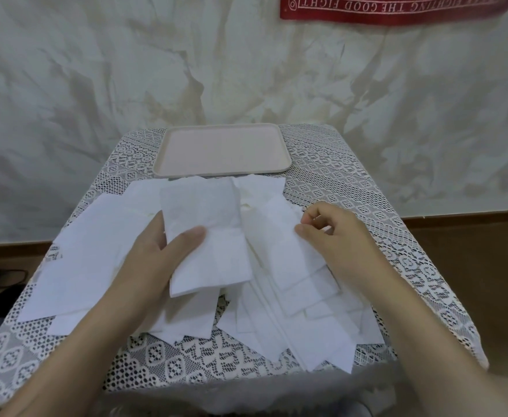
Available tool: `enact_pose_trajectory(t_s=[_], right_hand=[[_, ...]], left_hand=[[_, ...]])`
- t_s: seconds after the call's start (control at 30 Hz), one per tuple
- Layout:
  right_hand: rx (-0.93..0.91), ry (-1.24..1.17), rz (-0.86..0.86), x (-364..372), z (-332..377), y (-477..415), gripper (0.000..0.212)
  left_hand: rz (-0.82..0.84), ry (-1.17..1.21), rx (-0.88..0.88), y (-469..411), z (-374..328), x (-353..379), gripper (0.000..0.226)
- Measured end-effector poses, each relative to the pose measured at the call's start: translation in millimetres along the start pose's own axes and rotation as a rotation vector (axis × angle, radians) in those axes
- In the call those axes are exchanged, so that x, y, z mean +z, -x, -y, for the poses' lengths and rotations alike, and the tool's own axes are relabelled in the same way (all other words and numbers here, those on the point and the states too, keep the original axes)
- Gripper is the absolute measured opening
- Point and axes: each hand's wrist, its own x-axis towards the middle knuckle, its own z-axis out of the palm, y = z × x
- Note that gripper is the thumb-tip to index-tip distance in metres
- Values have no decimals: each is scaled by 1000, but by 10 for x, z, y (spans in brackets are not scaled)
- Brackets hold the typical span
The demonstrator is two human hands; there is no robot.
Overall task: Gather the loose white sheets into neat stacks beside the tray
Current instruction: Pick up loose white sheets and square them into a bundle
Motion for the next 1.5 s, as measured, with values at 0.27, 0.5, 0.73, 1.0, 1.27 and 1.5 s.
enact_pose_trajectory(t_s=[0.27,0.5,0.73,1.0,1.27,1.5], right_hand=[[79,-119,20,-240,-65,76,17],[183,31,184,-152,-44,158,30],[179,-43,177,-231,-38,129,16],[235,211,188,-503,-240,272,29],[234,177,180,-323,-148,269,40],[245,-116,134,-101,35,168,12]], left_hand=[[16,-16,5,32,-20,23,48],[17,-21,-8,51,-46,56,43],[12,-56,5,62,-61,68,51],[4,-105,13,87,-61,116,33],[12,-83,32,113,-52,139,47],[0,-26,39,21,-61,-2,48]])
